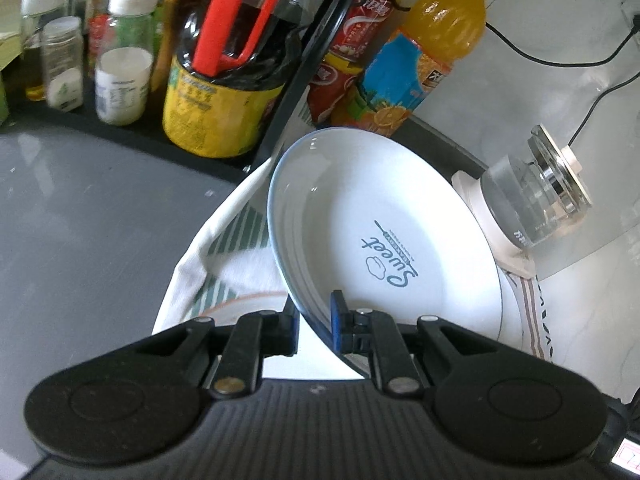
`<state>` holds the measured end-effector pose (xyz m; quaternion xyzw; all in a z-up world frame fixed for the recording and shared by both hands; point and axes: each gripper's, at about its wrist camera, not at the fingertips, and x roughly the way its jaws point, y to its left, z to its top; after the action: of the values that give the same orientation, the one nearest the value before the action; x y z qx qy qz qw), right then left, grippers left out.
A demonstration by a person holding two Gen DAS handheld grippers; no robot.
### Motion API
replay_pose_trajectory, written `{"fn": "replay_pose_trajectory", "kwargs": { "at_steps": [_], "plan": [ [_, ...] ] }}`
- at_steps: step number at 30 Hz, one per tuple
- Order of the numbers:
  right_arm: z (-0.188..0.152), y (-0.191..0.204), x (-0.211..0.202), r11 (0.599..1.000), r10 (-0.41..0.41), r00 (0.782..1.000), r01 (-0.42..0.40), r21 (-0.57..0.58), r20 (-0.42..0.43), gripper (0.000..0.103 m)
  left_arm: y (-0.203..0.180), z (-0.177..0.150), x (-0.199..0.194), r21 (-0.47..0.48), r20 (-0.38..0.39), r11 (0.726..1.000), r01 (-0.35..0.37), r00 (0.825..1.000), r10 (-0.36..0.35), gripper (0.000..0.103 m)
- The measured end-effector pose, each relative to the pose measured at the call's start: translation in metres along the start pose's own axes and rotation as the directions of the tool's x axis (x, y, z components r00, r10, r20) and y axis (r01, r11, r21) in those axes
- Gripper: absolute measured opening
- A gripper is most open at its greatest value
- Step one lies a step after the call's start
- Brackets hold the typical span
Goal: Organize plates and bowls
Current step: 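Lift the 'Sweet' plate with both grippers and carry it over the flower-print plate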
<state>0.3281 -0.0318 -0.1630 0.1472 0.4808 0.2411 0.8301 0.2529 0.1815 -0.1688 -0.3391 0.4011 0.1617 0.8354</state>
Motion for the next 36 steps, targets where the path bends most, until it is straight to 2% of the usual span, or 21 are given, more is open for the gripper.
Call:
{"fn": "replay_pose_trajectory", "kwargs": {
  "at_steps": [24, 36],
  "plan": [
    [-0.063, -0.014, -0.046, 0.994, 0.008, 0.997, -0.015, -0.105, -0.071, 0.013, 0.024, -0.081, -0.054, -0.044, -0.014, 0.997, -0.067, 0.998, 0.066, 0.014],
    [-0.085, -0.02, -0.055, 0.991, 0.005, 0.994, -0.019, -0.13, -0.105, 0.013, 0.035, -0.106, -0.062, -0.073, -0.041, 0.993, -0.092, 0.995, 0.089, 0.014]
  ]
}}
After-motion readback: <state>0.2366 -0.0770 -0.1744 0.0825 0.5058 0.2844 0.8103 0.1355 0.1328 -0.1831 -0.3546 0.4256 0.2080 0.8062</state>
